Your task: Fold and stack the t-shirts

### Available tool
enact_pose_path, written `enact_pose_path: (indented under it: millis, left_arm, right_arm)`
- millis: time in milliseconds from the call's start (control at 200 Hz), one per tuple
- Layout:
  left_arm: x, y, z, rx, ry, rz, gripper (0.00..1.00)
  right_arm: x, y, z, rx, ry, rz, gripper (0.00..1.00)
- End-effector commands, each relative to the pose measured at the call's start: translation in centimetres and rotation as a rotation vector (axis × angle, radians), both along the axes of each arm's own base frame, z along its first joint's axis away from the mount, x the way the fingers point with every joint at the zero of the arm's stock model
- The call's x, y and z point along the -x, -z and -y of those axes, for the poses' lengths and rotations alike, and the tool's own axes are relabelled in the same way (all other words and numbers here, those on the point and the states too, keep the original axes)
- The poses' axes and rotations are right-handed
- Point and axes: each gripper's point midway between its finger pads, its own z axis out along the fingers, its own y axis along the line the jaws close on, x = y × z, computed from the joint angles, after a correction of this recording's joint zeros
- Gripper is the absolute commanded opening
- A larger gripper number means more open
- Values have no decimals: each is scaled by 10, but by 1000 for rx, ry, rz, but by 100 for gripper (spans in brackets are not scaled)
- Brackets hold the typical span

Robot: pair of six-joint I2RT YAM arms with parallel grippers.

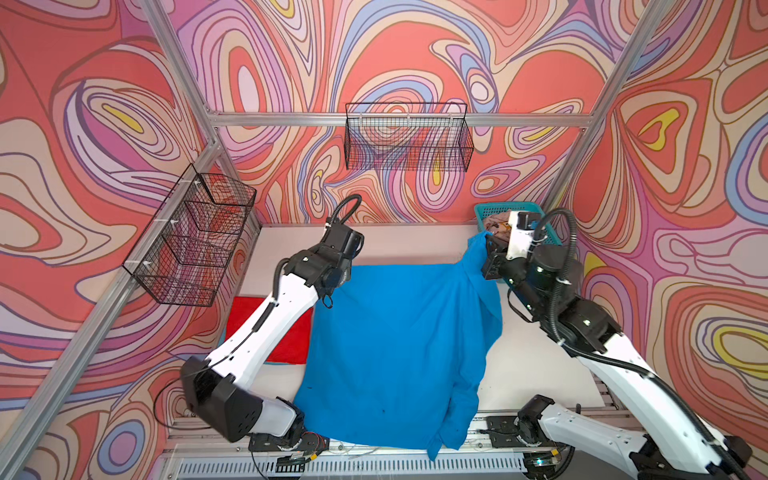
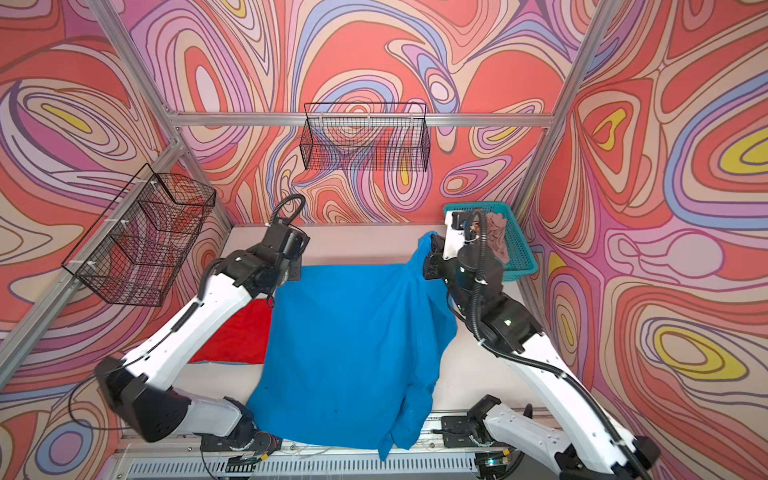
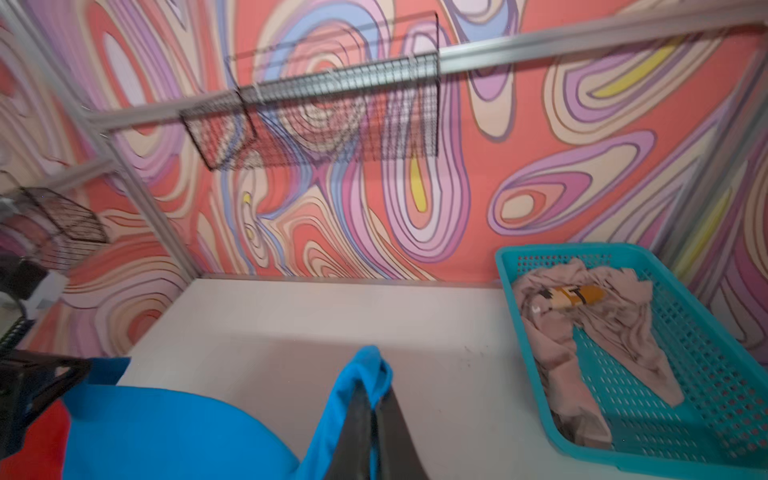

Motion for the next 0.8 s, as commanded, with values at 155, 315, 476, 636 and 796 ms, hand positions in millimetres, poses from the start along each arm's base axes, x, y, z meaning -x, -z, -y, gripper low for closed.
enact_pose_path:
  millis: [155, 315, 476, 636, 796]
  left_arm:
    - [-76, 98, -6, -13, -107, -167, 0]
    - [-115, 137, -13, -80, -126, -233, 0]
    - [-149, 147, -26, -80, -137, -230, 0]
    - [-179, 158, -28, -128, -125, -260, 0]
    - [-198, 170, -32, -92, -127, -255, 0]
  right_arm:
    - [-101, 104, 56, -222, 64, -151, 0]
    - [-149, 167, 61, -214, 146, -295, 0]
    - [-189, 189, 58, -188, 163, -334, 0]
    - [-225, 229, 61, -129, 199, -410, 0]
    - [-249, 255, 63, -78, 214, -452, 0]
